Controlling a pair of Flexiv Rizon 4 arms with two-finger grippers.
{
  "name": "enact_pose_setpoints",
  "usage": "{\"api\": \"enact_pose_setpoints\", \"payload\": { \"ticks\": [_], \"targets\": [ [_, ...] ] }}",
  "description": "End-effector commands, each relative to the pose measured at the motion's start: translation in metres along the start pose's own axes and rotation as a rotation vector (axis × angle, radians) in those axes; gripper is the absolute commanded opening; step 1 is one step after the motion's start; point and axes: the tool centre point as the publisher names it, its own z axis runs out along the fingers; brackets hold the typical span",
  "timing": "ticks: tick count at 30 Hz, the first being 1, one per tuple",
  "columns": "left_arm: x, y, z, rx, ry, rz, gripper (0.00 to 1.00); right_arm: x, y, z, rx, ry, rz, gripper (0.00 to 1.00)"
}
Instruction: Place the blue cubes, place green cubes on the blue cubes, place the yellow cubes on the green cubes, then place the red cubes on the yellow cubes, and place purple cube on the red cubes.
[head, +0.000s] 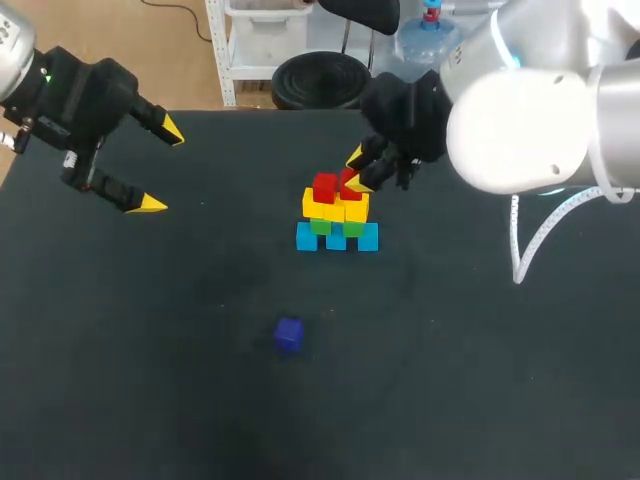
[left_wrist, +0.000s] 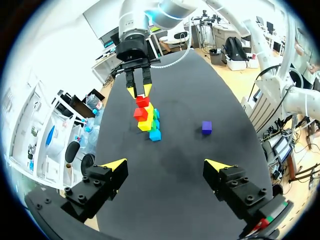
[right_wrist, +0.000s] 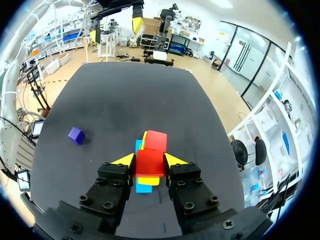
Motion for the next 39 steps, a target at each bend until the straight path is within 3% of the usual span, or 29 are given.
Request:
{"api": "enact_pose_setpoints", "payload": {
  "ticks": [1, 39],
  "targets": [
    [0.001, -0.001, 0.000, -0.002, -0.004, 0.003, 1.00, 0.000, -0.003, 0.003, 0.003, -0.003, 0.004, 0.00],
    [0.001, -0.001, 0.000, -0.002, -0.004, 0.003, 1.00, 0.000, -0.007, 0.015, -0.006, -0.008, 0.010, 0.00]
  ]
}}
